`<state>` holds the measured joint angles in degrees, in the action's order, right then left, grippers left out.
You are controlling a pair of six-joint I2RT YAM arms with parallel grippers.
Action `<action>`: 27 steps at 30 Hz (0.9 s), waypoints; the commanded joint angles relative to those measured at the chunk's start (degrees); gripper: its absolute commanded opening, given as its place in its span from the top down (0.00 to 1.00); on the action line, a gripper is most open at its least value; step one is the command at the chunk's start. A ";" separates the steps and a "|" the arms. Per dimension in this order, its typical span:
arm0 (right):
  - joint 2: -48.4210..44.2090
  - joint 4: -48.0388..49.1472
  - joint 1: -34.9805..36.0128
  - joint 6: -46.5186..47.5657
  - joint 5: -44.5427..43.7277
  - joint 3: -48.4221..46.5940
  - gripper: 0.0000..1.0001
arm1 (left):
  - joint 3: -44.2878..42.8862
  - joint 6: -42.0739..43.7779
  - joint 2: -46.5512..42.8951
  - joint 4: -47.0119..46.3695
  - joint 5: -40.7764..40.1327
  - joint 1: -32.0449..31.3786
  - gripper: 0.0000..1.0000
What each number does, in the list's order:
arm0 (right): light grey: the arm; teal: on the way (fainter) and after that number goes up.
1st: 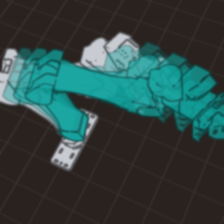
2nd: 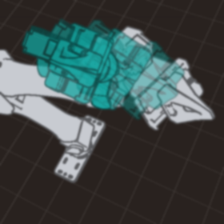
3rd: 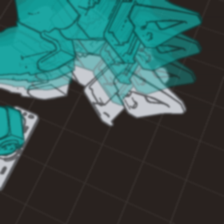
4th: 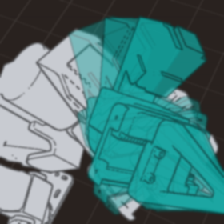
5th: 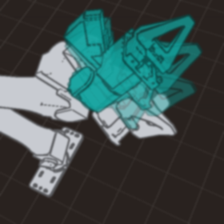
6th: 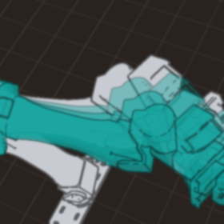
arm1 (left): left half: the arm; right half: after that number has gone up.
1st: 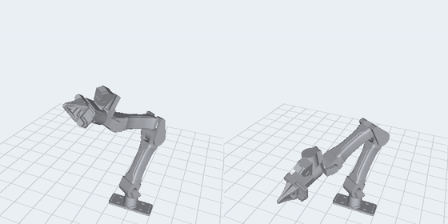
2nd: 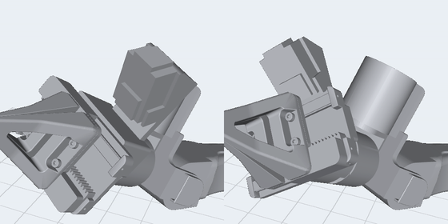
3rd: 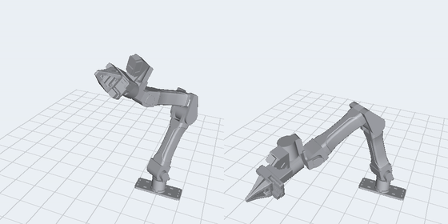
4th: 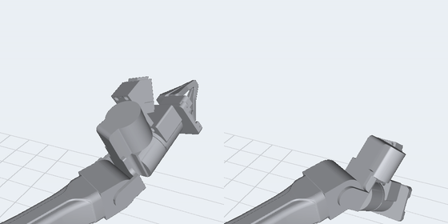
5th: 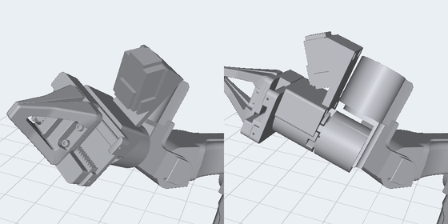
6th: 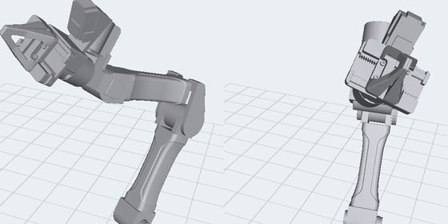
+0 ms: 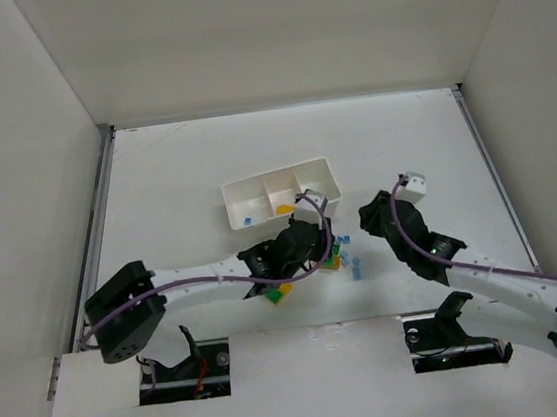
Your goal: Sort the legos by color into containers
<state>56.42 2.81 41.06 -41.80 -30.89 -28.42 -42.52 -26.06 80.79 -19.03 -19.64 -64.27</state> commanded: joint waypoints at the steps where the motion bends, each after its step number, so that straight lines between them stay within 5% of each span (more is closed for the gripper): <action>1: -6.13 -5.35 -3.30 -5.13 -3.21 4.24 0.62 | -5.89 5.84 5.49 -1.98 0.39 -0.55 0.65; 11: -13.53 -7.65 -5.86 -8.03 -0.58 11.02 0.59 | -18.47 9.01 21.06 5.92 5.22 0.77 0.72; 27: -8.62 -2.28 -4.98 -7.07 1.54 11.20 0.60 | -20.58 9.36 26.87 6.81 7.77 2.97 0.76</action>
<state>46.89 -3.14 35.68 -48.90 -29.63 -16.99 -60.66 -17.78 107.85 -11.79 -13.41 -61.28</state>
